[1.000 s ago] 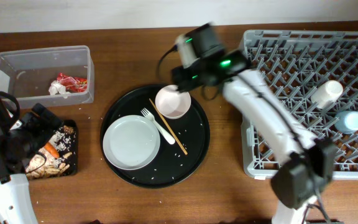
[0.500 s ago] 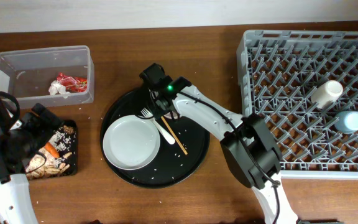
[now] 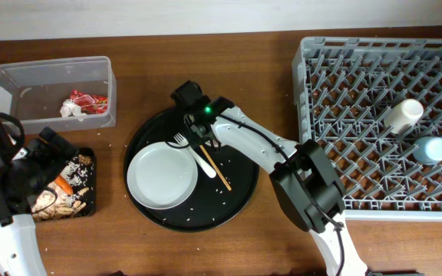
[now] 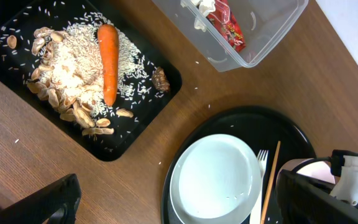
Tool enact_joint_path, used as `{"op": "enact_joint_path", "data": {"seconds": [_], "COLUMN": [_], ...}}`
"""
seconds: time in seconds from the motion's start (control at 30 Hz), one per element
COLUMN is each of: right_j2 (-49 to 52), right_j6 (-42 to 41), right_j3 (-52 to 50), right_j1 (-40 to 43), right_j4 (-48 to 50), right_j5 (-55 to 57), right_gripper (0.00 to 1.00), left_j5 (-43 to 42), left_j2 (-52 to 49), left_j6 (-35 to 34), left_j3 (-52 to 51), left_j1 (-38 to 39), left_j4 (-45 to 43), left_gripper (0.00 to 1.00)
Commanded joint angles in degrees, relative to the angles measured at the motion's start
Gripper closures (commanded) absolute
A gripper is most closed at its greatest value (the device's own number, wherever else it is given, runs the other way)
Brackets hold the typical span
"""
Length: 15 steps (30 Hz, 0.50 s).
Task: Sort waste into correct bins and load items into the dishwasher rack
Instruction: 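Return the right gripper to the pink bowl and grasp its rim, then carry the pink bowl to the rack and set it down inverted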
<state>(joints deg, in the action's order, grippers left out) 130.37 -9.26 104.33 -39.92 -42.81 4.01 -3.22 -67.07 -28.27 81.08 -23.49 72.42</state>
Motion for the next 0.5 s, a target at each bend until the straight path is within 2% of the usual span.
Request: {"op": "enact_joint_path", "data": {"seconds": [0.0,0.17,0.33,0.47], "right_j2": [1.18,0.11,-3.43,-7.19], "right_j6": [-0.70,-0.76,-0.94,-3.30], "right_j3": [-0.20,2.14,10.73,21.16], "right_j1": [-0.96,-1.84,-0.90,3.85], "right_j4": [-0.24,-2.51,-9.09,-18.43], "right_j5": [1.92,2.49,2.51,2.19], "right_gripper": [0.76,0.96,0.96,0.96], "left_j5": [-0.42,-0.42,-0.42,-0.42], "left_j2": [0.07,0.07,0.07,0.07], "left_j6": [0.74,0.74,0.74,0.76], "left_j3": [-0.22,-0.22,-0.22,-0.22], "left_j1": [-0.22,-0.20,-0.22,-0.22], "left_j4": [-0.09,-0.09,-0.09,-0.09], "left_gripper": [0.01,0.01,0.01,0.01]}}
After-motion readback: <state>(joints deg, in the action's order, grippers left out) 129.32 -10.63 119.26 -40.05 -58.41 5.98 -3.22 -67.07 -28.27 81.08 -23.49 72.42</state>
